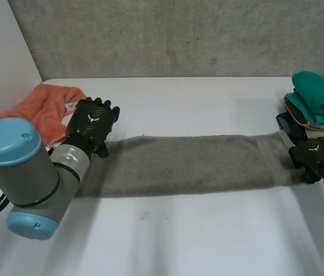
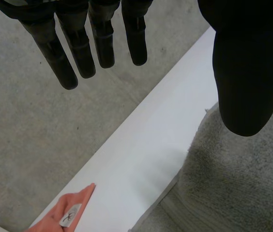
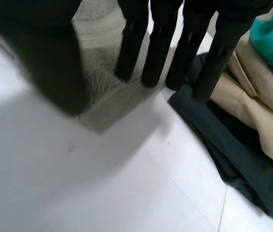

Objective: Fold the laundry.

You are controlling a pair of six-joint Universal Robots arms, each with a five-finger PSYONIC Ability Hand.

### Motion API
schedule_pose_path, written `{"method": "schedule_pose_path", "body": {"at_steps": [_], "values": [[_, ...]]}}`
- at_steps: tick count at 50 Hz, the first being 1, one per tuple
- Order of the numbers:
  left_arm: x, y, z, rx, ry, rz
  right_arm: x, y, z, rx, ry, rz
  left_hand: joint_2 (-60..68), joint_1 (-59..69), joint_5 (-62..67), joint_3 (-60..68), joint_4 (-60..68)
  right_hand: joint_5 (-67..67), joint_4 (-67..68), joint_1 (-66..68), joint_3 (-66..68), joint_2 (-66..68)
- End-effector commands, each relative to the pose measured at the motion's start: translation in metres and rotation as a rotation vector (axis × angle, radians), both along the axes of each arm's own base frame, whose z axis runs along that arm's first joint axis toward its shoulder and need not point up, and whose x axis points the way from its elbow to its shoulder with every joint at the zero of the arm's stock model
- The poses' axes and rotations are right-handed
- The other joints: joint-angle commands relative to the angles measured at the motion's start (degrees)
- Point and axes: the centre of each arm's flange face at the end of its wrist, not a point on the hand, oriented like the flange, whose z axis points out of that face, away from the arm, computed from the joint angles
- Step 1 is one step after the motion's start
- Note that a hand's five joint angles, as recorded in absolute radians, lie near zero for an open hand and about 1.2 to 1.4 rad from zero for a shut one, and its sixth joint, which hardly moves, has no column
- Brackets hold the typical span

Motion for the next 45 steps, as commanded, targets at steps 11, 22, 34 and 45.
{"method": "schedule_pose_path", "body": {"at_steps": [11,22,34,45], "values": [[0.004,0.009,0.022,-0.044,0.026,0.000,-0.082,-0.023,0.015,-0.071,0.248,-0.281,-0.60,-1.43,0.38,-0.48,0.10,27.52,26.13,26.37,26.19,25.55],[0.011,0.015,0.035,-0.057,0.035,0.009,0.004,-0.015,0.068,-0.293,0.265,-0.116,-1.95,-2.77,-0.97,-1.83,-1.24,27.52,26.13,26.37,26.19,25.55],[0.033,0.018,0.044,-0.039,0.032,0.066,0.220,0.088,0.063,-0.527,0.011,0.533,-2.62,-3.45,-1.64,-2.50,-1.92,27.52,26.13,26.37,26.19,25.55],[0.034,0.024,0.033,0.011,0.043,0.062,0.275,0.159,-0.020,-0.406,0.055,0.848,-2.62,-3.45,-1.64,-2.50,-1.92,27.52,26.13,26.37,26.19,25.55]]}}
